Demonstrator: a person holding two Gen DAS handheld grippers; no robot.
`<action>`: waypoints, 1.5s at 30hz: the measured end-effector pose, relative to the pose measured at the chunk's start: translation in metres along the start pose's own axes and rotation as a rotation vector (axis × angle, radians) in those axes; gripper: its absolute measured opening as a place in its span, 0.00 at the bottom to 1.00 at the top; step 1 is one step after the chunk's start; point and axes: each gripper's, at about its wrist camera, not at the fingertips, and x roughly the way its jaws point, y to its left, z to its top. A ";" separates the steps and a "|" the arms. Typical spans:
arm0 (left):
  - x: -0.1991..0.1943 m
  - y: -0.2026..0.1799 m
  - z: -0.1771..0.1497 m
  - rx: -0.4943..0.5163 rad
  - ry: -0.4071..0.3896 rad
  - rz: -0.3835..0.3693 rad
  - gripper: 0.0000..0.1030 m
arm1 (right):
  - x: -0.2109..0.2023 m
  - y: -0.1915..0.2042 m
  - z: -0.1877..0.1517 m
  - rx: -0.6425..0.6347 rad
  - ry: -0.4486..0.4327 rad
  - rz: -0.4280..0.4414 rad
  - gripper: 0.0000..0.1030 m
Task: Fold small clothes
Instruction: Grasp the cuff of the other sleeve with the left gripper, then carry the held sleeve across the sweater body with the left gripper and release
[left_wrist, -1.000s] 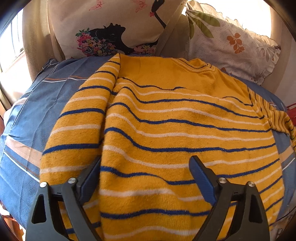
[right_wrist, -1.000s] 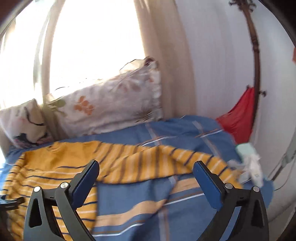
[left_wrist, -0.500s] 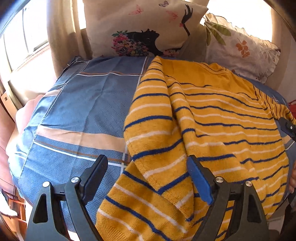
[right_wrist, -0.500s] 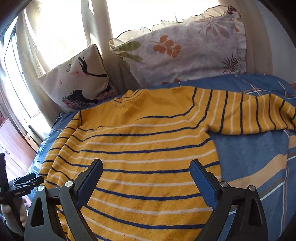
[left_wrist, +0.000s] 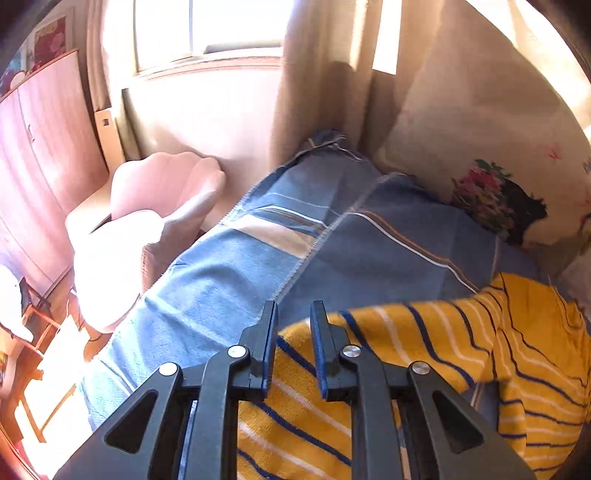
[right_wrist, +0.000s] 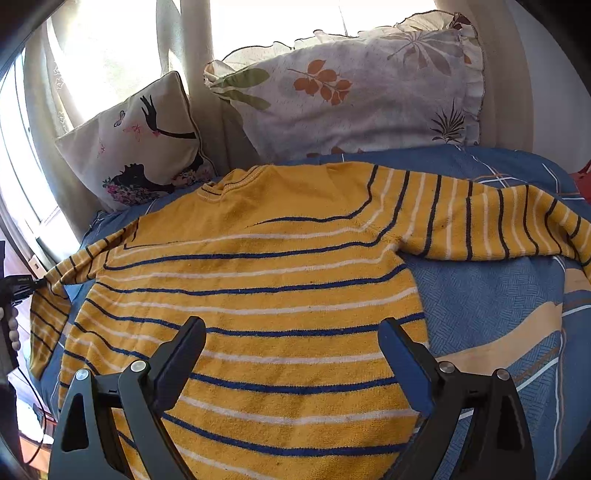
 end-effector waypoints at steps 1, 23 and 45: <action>-0.001 0.007 0.002 -0.029 -0.005 -0.021 0.17 | 0.001 0.002 0.000 0.001 0.000 0.001 0.94; -0.048 0.016 -0.159 0.557 0.067 -0.212 0.44 | 0.031 0.030 -0.001 -0.028 0.067 0.006 0.94; -0.075 0.151 0.093 -0.274 -0.090 -0.289 0.00 | 0.031 0.013 -0.004 0.072 0.059 -0.026 0.94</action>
